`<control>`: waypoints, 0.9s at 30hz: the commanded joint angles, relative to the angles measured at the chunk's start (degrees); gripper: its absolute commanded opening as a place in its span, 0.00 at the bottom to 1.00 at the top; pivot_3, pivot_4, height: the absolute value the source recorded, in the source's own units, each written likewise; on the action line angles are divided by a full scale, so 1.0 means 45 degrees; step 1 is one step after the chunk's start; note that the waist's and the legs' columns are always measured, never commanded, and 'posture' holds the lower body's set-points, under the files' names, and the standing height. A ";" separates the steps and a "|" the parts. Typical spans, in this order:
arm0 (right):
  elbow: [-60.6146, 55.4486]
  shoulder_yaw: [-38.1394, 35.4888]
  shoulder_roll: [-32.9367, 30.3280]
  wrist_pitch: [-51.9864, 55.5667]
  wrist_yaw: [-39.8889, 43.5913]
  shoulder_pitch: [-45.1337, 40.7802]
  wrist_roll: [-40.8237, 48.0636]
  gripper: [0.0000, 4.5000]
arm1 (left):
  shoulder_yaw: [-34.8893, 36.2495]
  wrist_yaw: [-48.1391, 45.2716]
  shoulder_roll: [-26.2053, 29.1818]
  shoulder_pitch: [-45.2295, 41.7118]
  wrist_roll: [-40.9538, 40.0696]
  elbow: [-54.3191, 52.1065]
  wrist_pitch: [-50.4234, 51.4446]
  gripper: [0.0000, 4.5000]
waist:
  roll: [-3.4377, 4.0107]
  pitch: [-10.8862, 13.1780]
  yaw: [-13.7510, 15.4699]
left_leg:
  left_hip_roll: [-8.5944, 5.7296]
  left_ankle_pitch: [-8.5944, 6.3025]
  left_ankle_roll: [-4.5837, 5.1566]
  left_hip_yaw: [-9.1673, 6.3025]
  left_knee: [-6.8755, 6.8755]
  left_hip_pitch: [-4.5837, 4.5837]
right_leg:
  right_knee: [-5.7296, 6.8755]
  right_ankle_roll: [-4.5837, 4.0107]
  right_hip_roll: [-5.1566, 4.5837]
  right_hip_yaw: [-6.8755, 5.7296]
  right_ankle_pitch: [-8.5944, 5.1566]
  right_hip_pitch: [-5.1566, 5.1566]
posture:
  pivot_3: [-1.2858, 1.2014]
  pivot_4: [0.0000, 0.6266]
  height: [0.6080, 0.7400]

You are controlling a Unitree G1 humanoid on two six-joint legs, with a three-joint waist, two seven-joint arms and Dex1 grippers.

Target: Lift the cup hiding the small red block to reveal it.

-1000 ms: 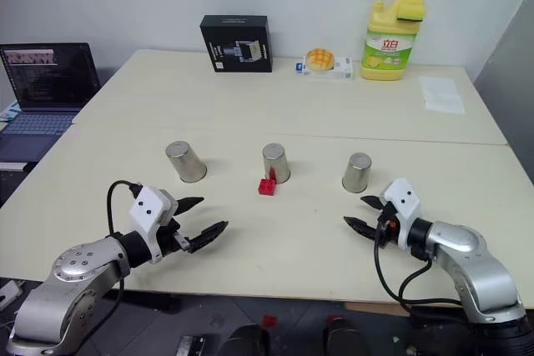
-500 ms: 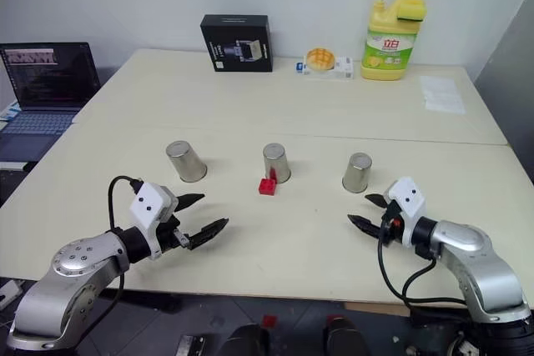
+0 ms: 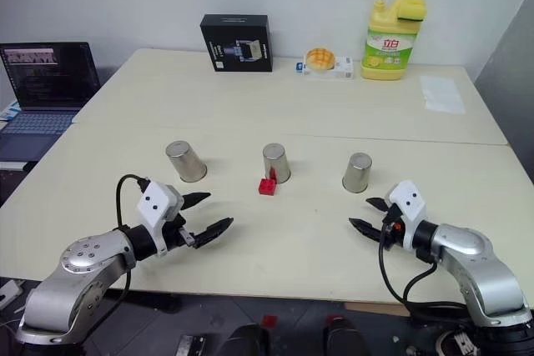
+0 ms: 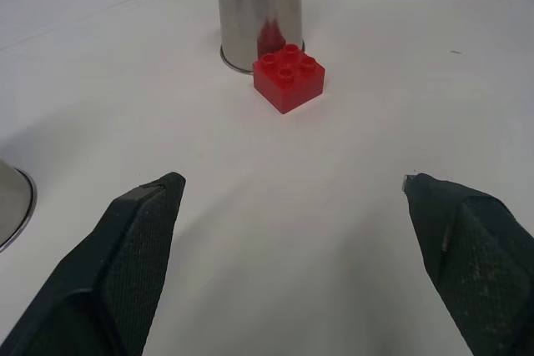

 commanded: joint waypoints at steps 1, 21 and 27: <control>-0.0370 -0.0557 -0.0148 -0.0180 -0.0119 0.0057 0.0085 0.79 | 0.0497 0.0157 0.0015 0.0187 0.0017 -0.0260 -0.0317 0.99 | 0.0000 0.0000 0.0000 | 0.0000 0.0000 0.0000 0.0001 0.0000 0.0000 | 0.0000 0.0000 0.0000 0.0001 0.0000 0.0000 | 0.52 0.24 1.00; -0.2144 -0.2373 -0.0382 0.0929 -0.1402 0.1401 0.0591 0.79 | 0.2038 0.1798 -0.0700 0.1814 -0.0513 -0.2057 0.0425 0.99 | -0.0007 0.0005 0.0004 | 0.0003 0.0007 0.0004 0.0016 0.0012 0.0013 | -0.0002 0.0016 0.0004 0.0011 0.0003 0.0010 | 0.52 0.24 1.00; -0.2127 -0.2297 -0.0069 0.0929 -0.1614 0.1445 0.0565 0.79 | 0.1578 0.1841 -0.0776 0.1776 -0.0312 -0.2224 0.0326 0.99 | -0.0006 0.0005 0.0011 | -0.0003 0.0004 0.0004 0.0012 0.0002 0.0002 | -0.0004 0.0011 0.0000 0.0010 0.0004 0.0006 | 0.52 0.24 1.00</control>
